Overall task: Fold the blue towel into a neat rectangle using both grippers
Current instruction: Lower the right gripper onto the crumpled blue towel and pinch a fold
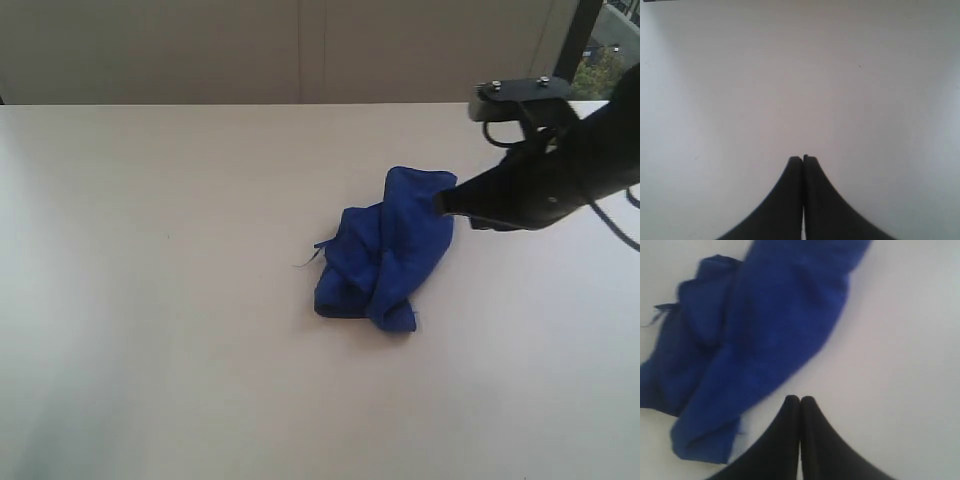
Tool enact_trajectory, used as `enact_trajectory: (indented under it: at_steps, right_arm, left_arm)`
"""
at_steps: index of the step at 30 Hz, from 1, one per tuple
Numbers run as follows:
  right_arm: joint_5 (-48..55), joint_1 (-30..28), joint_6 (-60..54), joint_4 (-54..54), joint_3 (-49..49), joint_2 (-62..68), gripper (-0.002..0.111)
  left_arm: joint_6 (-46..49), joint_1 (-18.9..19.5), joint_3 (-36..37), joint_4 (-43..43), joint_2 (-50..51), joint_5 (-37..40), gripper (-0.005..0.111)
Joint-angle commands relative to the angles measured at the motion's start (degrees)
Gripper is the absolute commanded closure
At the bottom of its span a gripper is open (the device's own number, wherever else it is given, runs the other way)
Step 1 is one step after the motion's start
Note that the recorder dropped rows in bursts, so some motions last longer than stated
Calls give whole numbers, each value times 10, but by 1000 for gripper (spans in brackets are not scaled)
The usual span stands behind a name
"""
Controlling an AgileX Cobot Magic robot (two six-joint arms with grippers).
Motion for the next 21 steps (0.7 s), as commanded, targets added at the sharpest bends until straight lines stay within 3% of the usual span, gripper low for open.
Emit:
enact_trajectory:
  at_steps: [1,7,14,21]
  right_arm:
    - [-48,48,-108,86,-22,31,108]
    - [-156,98,-110,89,-27,86,102]
    - [-163,120,-111,90,-90,159,78]
    - [-163,120,-103,90,-134,211,68]
  left_arm:
    - [0,-2,3,-1,-2,0,107]
    - [0,-2,3,-1,-2,0,107]
    - [0,-2,3,-1,-2,1,107]
    - [0,-2,3,-1,-2,1,107]
